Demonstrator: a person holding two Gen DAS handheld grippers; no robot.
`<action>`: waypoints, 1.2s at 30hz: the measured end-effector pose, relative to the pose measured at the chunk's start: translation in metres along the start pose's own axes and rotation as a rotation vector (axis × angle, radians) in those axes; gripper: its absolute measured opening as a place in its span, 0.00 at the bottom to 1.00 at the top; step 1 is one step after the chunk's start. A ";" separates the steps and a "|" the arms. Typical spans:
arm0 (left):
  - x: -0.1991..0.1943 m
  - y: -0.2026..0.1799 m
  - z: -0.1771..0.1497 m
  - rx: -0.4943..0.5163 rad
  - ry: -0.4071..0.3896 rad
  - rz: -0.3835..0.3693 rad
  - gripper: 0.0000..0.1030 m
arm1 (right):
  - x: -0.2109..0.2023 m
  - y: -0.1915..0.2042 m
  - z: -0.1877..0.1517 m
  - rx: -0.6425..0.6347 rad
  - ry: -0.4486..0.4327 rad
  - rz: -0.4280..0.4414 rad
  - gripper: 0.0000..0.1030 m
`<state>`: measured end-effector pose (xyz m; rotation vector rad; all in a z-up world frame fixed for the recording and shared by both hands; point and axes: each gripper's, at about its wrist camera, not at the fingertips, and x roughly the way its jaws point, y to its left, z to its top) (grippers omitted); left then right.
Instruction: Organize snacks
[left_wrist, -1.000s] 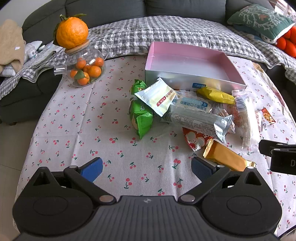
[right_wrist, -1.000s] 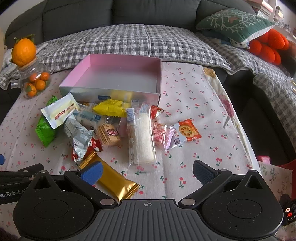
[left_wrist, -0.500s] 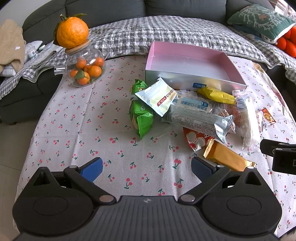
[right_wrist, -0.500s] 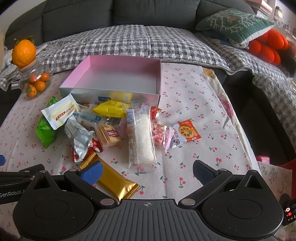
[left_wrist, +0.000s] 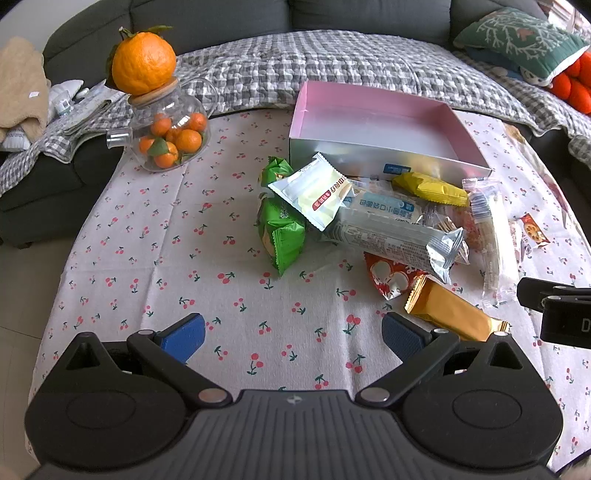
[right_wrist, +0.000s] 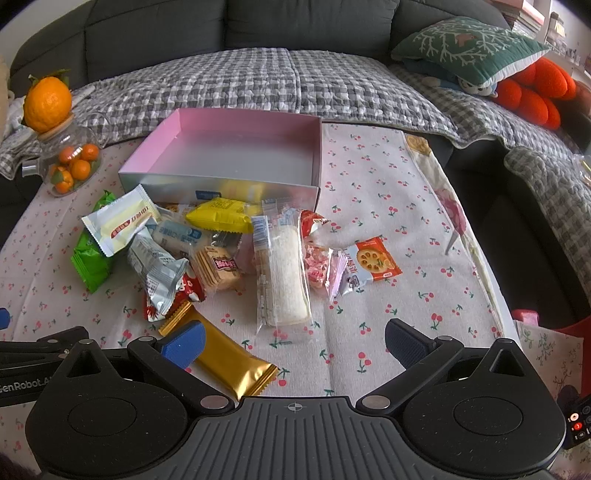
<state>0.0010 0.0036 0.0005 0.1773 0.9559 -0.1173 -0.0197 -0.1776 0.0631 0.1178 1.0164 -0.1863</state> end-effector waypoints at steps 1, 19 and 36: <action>0.000 0.000 0.000 0.000 0.000 0.000 0.99 | 0.000 0.000 0.000 0.000 0.000 0.000 1.00; 0.000 0.000 0.000 -0.001 0.001 0.000 0.99 | 0.001 -0.001 -0.001 -0.003 0.004 0.000 1.00; -0.001 0.002 0.001 -0.004 -0.004 -0.004 0.99 | 0.003 0.000 0.000 0.002 0.011 0.004 1.00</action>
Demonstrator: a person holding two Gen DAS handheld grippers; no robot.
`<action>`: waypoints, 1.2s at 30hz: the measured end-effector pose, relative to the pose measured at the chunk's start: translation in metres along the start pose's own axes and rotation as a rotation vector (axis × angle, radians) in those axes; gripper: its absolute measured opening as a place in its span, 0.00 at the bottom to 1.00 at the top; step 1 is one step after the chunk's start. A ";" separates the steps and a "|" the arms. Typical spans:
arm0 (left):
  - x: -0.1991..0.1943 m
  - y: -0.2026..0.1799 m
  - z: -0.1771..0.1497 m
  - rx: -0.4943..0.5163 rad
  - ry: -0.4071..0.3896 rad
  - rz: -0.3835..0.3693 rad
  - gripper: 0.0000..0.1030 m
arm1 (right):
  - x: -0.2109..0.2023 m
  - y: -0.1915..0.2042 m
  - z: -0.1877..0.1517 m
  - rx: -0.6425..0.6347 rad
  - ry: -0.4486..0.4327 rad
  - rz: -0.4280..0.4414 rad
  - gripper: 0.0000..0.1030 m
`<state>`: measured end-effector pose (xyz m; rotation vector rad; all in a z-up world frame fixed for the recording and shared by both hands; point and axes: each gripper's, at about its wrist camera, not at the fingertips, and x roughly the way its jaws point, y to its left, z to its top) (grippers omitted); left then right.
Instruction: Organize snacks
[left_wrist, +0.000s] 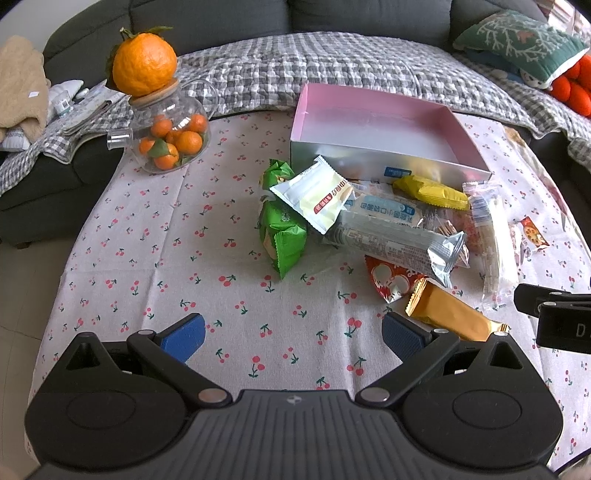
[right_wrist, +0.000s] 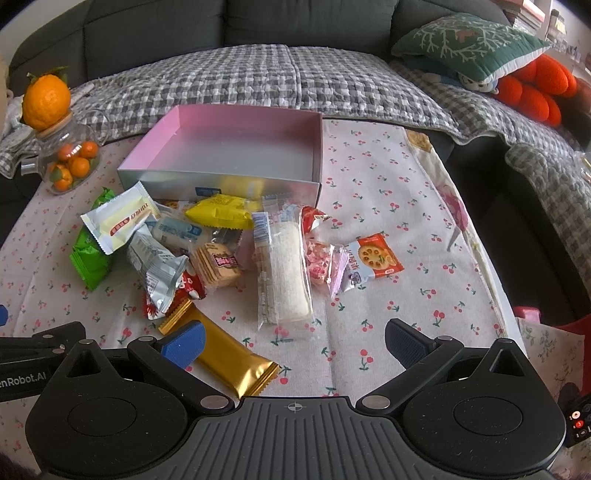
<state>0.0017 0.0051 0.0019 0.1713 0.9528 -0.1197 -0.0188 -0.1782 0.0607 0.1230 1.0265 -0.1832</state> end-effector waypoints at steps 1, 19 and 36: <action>0.000 0.000 0.000 -0.001 0.002 -0.001 0.99 | 0.000 0.000 0.000 0.000 0.001 0.000 1.00; 0.001 0.020 0.041 -0.031 -0.029 -0.136 0.93 | 0.020 -0.024 0.048 0.091 0.120 0.229 1.00; 0.066 0.036 0.085 0.001 -0.076 -0.404 0.50 | 0.079 -0.047 0.067 0.298 0.255 0.375 0.76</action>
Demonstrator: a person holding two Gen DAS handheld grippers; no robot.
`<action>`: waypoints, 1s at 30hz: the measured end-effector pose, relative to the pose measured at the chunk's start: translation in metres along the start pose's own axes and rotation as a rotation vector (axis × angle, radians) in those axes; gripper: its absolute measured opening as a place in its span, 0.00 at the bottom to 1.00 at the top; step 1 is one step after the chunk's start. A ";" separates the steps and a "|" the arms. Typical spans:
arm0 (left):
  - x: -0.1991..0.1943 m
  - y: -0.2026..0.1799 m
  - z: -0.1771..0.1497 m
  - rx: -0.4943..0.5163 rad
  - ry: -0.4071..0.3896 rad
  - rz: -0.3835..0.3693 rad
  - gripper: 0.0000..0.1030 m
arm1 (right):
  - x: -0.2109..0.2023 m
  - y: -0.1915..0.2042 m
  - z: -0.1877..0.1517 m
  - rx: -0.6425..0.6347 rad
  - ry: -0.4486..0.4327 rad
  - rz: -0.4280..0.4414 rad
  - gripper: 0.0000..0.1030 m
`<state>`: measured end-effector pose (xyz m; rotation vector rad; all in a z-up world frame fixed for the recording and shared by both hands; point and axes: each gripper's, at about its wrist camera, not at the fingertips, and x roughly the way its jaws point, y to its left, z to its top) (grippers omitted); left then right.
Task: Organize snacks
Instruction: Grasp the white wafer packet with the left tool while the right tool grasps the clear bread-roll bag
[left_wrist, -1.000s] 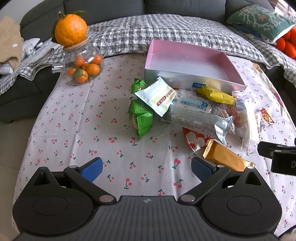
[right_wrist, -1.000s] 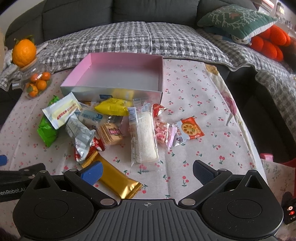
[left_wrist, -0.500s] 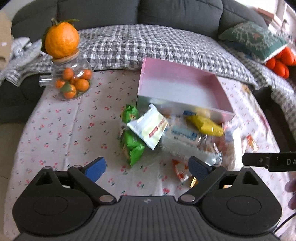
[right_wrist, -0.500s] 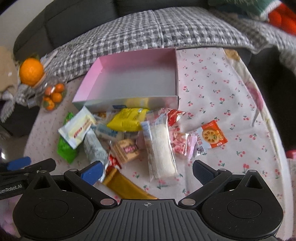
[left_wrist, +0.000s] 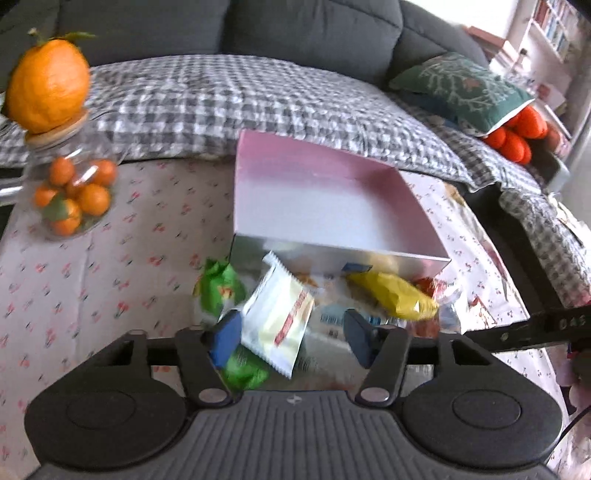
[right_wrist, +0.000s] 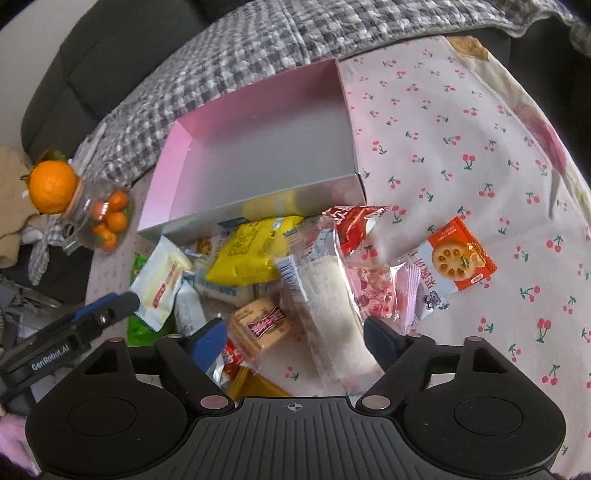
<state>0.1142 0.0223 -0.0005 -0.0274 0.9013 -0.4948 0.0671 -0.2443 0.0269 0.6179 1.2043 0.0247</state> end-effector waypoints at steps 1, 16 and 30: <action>0.004 0.002 0.003 -0.004 0.002 -0.009 0.47 | 0.004 0.000 0.001 0.010 0.012 -0.007 0.70; 0.034 0.007 0.016 -0.048 0.047 0.023 0.39 | 0.029 -0.010 0.004 0.031 0.041 -0.128 0.48; 0.044 0.027 0.016 -0.181 0.180 -0.012 0.19 | 0.028 -0.013 0.003 0.066 0.040 -0.108 0.29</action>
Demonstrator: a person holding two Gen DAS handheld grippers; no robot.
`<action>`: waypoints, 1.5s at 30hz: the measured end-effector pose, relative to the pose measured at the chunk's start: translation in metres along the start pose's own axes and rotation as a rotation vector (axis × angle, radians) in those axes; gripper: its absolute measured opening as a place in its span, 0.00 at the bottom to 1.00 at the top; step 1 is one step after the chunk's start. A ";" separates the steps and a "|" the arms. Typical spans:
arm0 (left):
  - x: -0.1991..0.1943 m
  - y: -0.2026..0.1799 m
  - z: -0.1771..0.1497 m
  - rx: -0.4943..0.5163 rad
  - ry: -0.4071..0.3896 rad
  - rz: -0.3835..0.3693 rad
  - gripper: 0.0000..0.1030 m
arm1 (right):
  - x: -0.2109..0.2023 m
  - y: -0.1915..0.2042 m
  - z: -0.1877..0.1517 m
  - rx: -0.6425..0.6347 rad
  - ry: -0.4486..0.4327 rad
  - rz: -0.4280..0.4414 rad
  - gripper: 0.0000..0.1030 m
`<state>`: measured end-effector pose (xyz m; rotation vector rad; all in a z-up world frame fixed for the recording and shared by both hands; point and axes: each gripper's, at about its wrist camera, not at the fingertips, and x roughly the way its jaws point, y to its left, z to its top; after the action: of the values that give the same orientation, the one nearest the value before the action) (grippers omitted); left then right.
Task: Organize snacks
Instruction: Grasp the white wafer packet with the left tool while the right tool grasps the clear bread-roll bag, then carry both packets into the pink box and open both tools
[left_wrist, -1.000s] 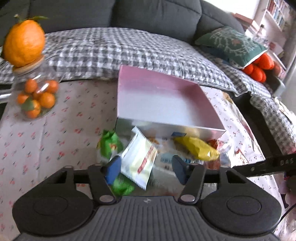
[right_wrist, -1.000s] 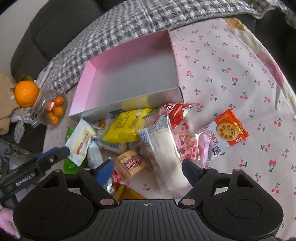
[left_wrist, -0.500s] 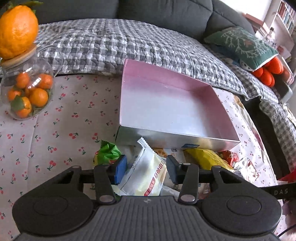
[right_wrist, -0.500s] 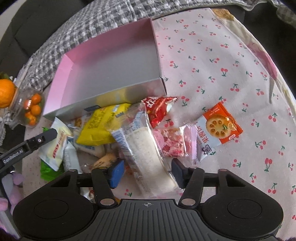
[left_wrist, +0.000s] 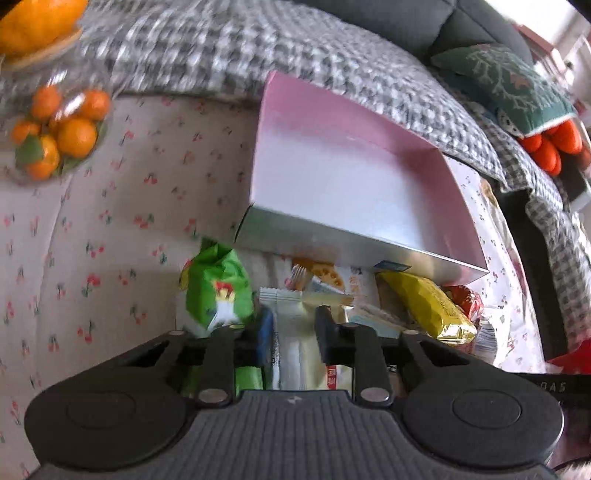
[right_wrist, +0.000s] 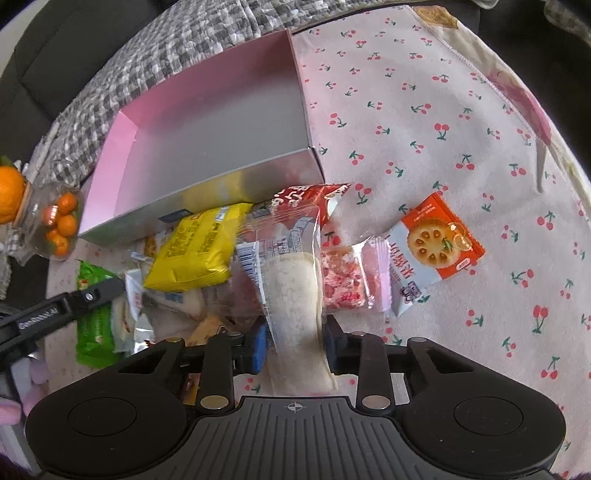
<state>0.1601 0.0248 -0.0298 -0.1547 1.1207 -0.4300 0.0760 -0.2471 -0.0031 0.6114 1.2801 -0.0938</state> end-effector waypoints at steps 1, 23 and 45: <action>0.000 0.003 0.001 -0.026 0.014 -0.012 0.16 | -0.001 0.000 0.000 -0.001 -0.001 0.002 0.27; 0.005 -0.034 -0.014 0.116 0.054 0.151 0.57 | -0.012 -0.004 -0.003 0.019 -0.017 0.035 0.23; -0.026 -0.009 -0.015 0.012 0.008 0.139 0.41 | -0.039 0.002 0.008 0.065 -0.075 0.132 0.23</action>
<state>0.1346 0.0282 -0.0115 -0.0640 1.1294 -0.3134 0.0719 -0.2598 0.0344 0.7407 1.1650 -0.0488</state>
